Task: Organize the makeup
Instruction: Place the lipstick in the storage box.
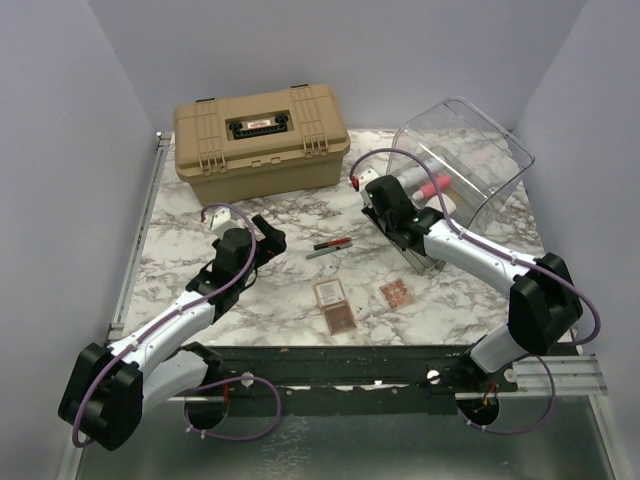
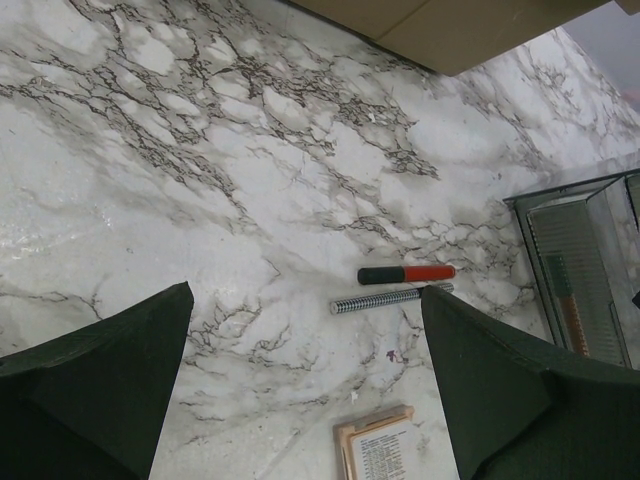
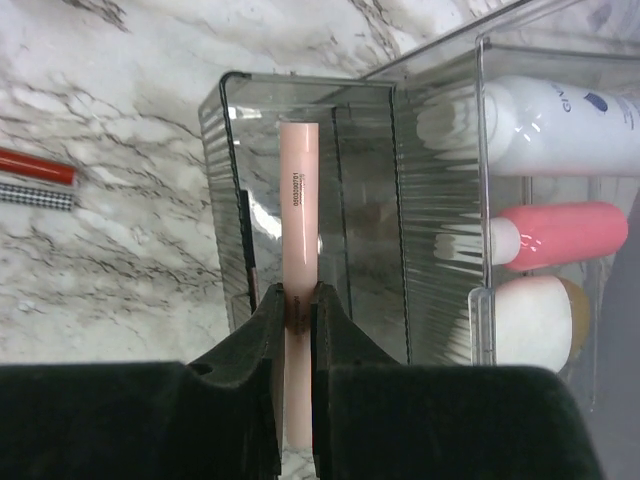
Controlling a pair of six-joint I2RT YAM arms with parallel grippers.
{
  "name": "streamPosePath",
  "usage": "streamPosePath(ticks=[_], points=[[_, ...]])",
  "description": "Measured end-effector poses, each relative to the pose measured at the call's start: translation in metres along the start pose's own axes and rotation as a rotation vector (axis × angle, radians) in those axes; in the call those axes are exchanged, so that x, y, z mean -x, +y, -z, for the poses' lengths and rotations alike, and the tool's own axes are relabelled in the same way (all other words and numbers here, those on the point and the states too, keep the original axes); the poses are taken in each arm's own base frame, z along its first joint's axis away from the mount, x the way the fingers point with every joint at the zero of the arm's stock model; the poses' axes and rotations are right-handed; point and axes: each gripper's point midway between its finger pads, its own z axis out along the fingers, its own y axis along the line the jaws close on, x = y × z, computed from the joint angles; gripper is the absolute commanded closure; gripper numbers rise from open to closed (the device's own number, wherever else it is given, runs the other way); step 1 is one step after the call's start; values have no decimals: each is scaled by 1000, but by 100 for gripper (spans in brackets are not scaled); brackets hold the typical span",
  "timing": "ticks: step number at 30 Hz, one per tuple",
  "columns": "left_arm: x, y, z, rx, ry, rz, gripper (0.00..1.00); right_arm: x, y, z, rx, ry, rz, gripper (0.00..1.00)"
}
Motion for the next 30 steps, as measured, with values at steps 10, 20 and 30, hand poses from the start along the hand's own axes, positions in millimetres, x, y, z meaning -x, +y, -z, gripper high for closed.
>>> streamPosePath(ticks=[10,20,30], points=[[1,-2,0,-8,-3,2,2,-15,-12,-7,-11,32,73,92],[1,-4,0,-15,-3,5,1,-28,-6,-13,8,44,141,88],[0,-5,0,-21,6,5,2,-36,2,-27,11,70,165,86]])
